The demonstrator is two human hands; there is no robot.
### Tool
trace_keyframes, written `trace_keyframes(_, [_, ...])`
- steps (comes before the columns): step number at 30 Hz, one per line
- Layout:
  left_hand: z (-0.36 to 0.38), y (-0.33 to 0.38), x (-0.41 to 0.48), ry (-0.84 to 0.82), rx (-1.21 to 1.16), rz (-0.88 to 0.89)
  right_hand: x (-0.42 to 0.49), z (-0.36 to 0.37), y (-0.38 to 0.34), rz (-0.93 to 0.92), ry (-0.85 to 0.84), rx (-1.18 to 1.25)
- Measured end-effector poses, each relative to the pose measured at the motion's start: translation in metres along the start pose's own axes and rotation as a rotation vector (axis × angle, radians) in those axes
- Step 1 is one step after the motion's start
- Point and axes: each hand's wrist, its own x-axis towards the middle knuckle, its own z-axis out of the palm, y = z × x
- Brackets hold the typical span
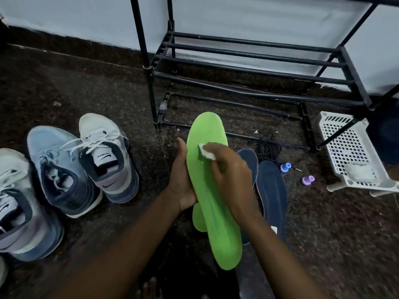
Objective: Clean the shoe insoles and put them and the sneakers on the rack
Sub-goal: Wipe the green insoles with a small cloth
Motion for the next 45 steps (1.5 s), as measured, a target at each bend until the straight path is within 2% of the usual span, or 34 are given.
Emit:
trace_keyframes(4, [-0.004,-0.001,0.0,-0.003,0.024,-0.032,-0.015,0.015,0.005,-0.077,-0.093,-0.152])
trace_keyframes(8, [-0.006,0.0,0.0,0.032,0.07,0.0,-0.011,0.015,0.006,-0.11,-0.075,-0.153])
trace_keyframes(11, [0.005,0.006,-0.003,0.05,0.125,0.056,0.0,0.008,-0.004,-0.094,-0.053,-0.06])
trace_keyframes(16, [0.037,0.023,-0.014,0.01,0.161,0.08,0.01,-0.019,-0.035,-0.176,-0.035,-0.013])
trace_keyframes(19, [0.07,0.039,-0.029,-0.005,0.198,0.092,0.025,-0.045,-0.054,-0.155,0.059,-0.036])
trace_keyframes(23, [0.118,0.06,-0.048,-0.081,0.277,0.11,0.051,-0.089,-0.093,-0.118,0.222,0.05])
trace_keyframes(28, [0.178,0.089,-0.077,-0.077,0.337,0.1,0.047,-0.126,-0.153,-0.221,0.166,0.079])
trace_keyframes(34, [0.244,0.107,-0.115,-0.178,0.436,0.144,0.062,-0.189,-0.193,-0.258,0.415,0.076])
trace_keyframes(41, [0.249,0.087,-0.143,-0.069,0.292,0.175,0.026,-0.191,-0.209,-0.269,0.19,0.02])
trace_keyframes(45, [0.227,0.066,-0.143,-0.098,0.245,0.155,0.021,-0.188,-0.199,-0.192,0.185,-0.01])
